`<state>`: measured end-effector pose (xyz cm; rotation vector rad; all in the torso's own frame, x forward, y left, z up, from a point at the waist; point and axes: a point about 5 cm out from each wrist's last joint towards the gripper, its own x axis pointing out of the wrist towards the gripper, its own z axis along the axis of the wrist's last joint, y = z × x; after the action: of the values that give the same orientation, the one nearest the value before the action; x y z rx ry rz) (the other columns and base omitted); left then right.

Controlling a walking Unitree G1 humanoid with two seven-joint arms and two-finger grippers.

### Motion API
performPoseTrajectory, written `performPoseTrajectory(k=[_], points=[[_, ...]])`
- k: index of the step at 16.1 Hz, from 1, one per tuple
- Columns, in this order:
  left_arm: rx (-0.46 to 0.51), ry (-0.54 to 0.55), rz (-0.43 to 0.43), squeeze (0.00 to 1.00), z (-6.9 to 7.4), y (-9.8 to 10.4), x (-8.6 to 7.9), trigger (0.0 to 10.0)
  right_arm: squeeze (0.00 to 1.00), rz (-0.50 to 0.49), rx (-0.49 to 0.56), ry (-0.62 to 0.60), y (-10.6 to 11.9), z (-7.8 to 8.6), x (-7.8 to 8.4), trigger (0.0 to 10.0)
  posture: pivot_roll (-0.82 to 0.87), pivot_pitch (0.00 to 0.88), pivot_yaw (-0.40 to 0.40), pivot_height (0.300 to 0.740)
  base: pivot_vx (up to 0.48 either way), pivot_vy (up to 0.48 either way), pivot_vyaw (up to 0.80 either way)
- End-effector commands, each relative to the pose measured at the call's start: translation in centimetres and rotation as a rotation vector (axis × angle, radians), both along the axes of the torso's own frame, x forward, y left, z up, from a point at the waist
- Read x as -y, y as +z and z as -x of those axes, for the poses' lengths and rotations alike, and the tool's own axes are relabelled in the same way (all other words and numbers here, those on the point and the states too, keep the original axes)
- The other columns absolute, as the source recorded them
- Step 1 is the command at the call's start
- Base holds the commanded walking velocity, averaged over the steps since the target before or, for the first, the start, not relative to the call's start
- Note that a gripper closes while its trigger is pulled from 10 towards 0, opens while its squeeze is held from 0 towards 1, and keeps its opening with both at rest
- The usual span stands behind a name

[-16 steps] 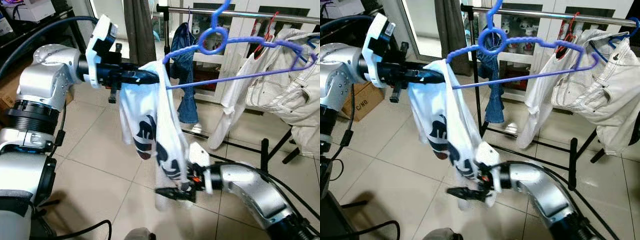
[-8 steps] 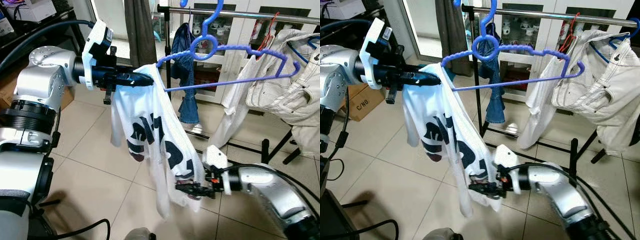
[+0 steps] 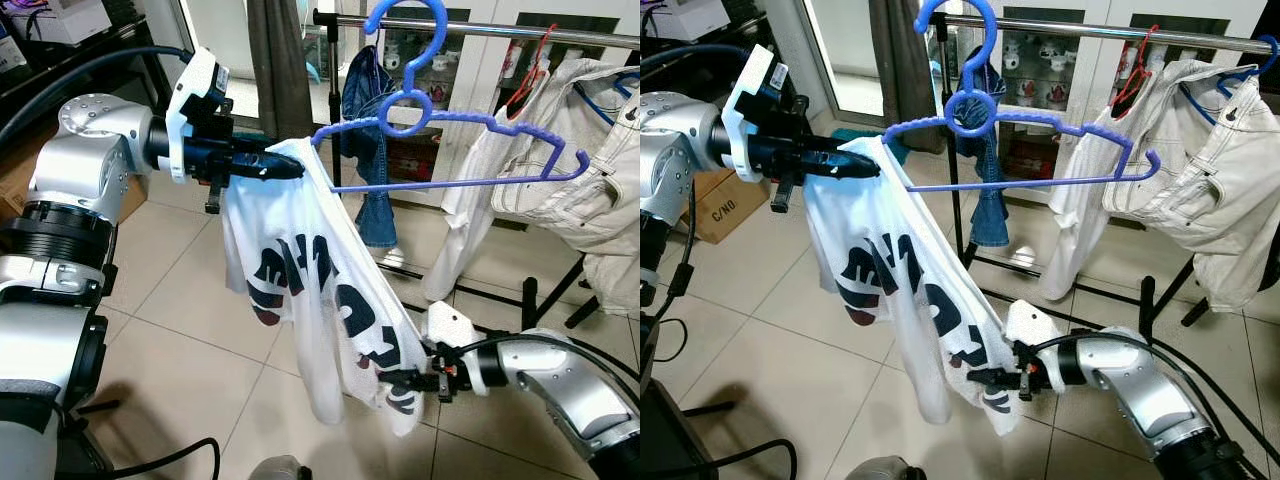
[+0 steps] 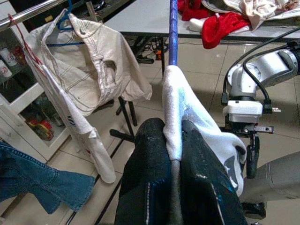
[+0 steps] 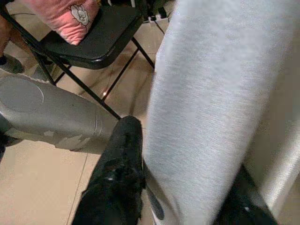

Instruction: Hang hanger

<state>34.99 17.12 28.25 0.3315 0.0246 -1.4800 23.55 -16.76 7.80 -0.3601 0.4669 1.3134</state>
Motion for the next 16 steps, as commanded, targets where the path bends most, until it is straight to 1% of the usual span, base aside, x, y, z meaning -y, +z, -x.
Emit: performPoseTrajectory(k=[1,6,10,11,13,14,15,16], points=[[0.047,0.032,-0.001,0.00,0.1,0.9,-1.1,0.0,0.00,0.032,-0.035,-0.017,-0.6,0.3,1.0,0.0,0.16,0.021,0.109,0.740,0.000,0.000,0.00],[0.039,0.032,-0.074,0.00,0.4,-0.3,-1.5,0.0,0.00,0.031,-0.036,-0.039,-0.1,0.0,1.9,0.0,0.15,0.020,0.114,0.740,0.000,0.000,0.00],[0.023,0.052,-0.088,0.00,0.8,-1.1,-2.4,0.0,0.00,0.079,-0.036,-0.076,-0.2,0.0,3.4,0.0,0.15,0.013,0.111,0.740,0.000,0.000,0.00],[0.021,0.062,-0.093,0.00,0.9,-1.4,-2.7,0.0,0.00,0.101,-0.025,-0.104,-0.1,-0.2,4.1,0.0,0.15,0.010,0.110,0.740,0.000,0.000,0.00],[0.013,0.071,-0.110,0.00,1.4,-1.9,-3.2,0.0,0.00,0.104,0.009,-0.170,0.3,-0.9,4.9,0.0,0.15,0.006,0.111,0.740,0.000,0.000,0.00],[0.004,0.072,-0.119,0.00,1.9,-2.2,-3.6,0.0,0.00,0.117,0.064,-0.240,0.7,-1.8,5.6,0.0,0.15,0.002,0.109,0.740,0.000,0.000,0.00],[0.001,0.073,-0.121,0.00,2.1,-2.3,-3.7,0.0,0.00,0.120,0.082,-0.270,0.8,-2.2,5.9,0.0,0.15,0.002,0.109,0.740,0.000,0.000,0.00],[-0.005,0.079,-0.111,0.00,2.6,-2.4,-3.8,0.0,0.00,0.136,0.158,-0.339,1.2,-3.2,6.5,0.0,0.15,0.000,0.108,0.740,0.000,0.000,0.00]])
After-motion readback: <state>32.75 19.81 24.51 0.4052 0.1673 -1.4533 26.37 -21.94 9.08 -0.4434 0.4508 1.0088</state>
